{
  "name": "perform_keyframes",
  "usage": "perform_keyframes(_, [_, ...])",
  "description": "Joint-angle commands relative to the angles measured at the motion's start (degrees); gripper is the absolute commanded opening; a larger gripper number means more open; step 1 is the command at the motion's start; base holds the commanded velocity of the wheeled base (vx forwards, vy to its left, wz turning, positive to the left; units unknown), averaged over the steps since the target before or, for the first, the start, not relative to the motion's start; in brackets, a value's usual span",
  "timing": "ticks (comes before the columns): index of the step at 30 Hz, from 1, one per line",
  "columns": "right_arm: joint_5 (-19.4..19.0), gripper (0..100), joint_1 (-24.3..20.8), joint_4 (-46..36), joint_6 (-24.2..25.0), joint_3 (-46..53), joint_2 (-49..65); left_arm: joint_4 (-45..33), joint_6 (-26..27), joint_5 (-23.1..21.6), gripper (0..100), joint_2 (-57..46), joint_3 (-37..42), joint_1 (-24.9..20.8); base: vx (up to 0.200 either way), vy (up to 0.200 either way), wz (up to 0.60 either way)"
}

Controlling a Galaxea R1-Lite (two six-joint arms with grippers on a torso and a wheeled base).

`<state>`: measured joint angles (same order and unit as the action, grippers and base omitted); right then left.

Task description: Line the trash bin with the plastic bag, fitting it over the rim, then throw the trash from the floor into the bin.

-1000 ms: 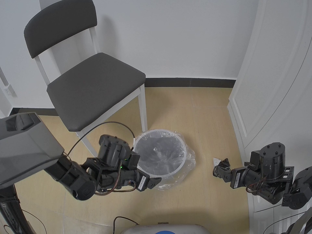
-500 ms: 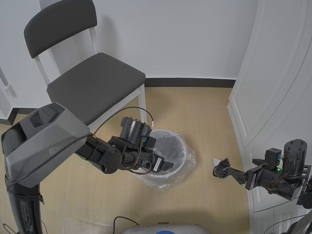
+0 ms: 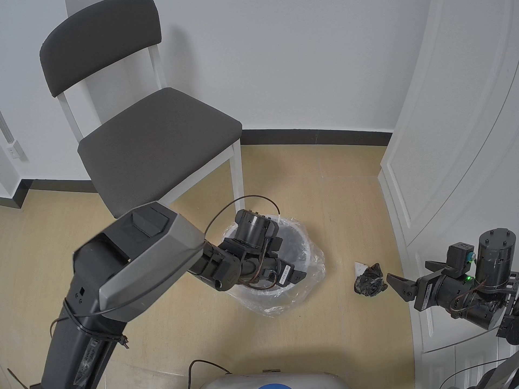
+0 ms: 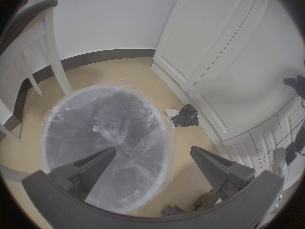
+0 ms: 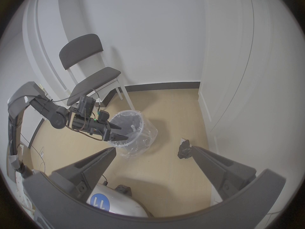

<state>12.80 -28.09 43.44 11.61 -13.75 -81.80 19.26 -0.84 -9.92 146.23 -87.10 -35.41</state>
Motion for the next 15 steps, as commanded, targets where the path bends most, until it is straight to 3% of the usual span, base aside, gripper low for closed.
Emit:
perform_keyframes(1, [-0.1, 100, 0.7, 0.2, 0.1, -0.1, -0.7, -0.3, -0.5, 0.0, 100, 6.9, -5.3, -0.8, 0.000, 0.000, 0.00])
perform_keyframes(9, [-0.3, 100, 1.1, 0.2, 0.0, 0.0, -1.0, -3.6, -2.1, 0.1, 100, 9.7, -11.2, -1.1, 0.000, 0.000, 0.00])
perform_keyframes(10, [-0.3, 100, 1.3, 0.2, 0.0, 0.0, -1.0, -3.5, -2.3, 0.1, 0, 9.7, -11.2, -1.2, 0.000, 0.000, 0.00])
perform_keyframes(15, [-0.3, 100, 1.6, 0.3, 0.0, 0.0, -1.0, -3.4, -2.5, 0.0, 0, 9.3, -11.2, -1.2, 0.000, 0.000, 0.00])
